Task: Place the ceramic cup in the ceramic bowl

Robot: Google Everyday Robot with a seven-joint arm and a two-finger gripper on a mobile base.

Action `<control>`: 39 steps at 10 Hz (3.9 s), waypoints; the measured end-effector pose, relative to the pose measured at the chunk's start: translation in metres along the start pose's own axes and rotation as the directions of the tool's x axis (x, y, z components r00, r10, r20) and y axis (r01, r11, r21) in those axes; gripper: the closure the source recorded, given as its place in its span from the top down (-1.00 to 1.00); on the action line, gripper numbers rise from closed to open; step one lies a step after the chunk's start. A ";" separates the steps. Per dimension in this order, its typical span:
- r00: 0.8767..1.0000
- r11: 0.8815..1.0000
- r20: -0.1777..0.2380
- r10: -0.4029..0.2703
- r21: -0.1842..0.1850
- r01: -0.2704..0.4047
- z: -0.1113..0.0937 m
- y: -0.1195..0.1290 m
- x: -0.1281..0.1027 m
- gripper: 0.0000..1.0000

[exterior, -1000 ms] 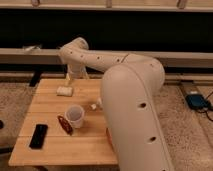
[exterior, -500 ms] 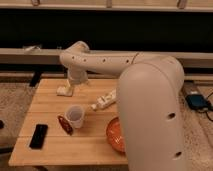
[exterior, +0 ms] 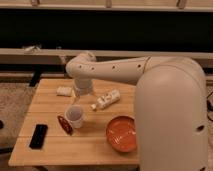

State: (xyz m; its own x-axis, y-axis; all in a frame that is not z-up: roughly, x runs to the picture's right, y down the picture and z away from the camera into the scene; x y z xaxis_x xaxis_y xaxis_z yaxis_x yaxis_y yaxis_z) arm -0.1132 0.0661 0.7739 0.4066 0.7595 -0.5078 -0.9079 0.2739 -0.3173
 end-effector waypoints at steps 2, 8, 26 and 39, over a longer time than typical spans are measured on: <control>1.000 1.000 -0.031 0.004 0.001 -0.004 0.008 0.004 0.017 0.60; 0.996 1.000 -0.091 -0.001 0.003 0.001 0.030 0.012 0.037 0.60; 0.996 0.933 0.040 0.085 -0.354 -0.066 -0.022 -0.049 0.073 -1.00; 0.933 0.903 -0.005 0.361 -0.248 -0.351 -0.034 -0.145 0.186 -1.00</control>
State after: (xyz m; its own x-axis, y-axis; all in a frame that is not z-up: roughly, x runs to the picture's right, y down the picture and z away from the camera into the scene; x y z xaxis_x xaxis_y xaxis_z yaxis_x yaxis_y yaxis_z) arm 0.0973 0.1481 0.6980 0.0519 0.8044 -0.5918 -0.9371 -0.1656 -0.3074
